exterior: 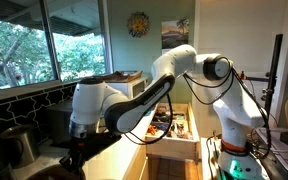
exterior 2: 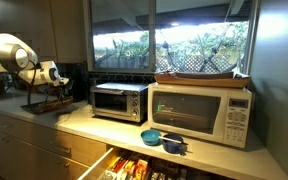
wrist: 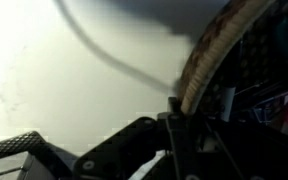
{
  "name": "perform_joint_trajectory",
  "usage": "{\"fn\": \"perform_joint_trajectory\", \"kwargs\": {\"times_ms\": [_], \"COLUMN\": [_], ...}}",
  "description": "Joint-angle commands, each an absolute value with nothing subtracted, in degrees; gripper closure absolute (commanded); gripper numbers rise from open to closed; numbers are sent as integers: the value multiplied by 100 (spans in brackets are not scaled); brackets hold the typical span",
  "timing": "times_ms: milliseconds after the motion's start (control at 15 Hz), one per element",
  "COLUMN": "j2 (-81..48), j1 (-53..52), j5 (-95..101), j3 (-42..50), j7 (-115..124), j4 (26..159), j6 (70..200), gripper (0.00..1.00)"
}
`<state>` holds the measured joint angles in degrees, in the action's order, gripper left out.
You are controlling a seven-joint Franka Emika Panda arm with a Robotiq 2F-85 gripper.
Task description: Put the basket on top of the toaster oven
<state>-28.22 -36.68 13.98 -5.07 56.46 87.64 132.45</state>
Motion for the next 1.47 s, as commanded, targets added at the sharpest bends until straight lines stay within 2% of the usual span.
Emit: {"fn": "perform_joint_trajectory", "kwargs": {"times_ms": [0,333,400,467,867,933,1400], "j2": [-2146,-1284,-1835,-1721,-1872,-1874,-958], "j1": [-3839,-3800,-3644,-3620,-3596,-3594,-3650], "j5": [1886,2631,2401,2442,2432,2432,4012], "j3": [-377,-472,-642,-681,-699,-700,-503], "j7": [6186,7140,6721,6773,6756,6756,8779], "j4": [9162,9706,9113,9165,9134,9128,9478], "j6": [13008,13245,13003,12983,12978,12978,12940], "gripper": [98,98,98,91,91,98,98]}}
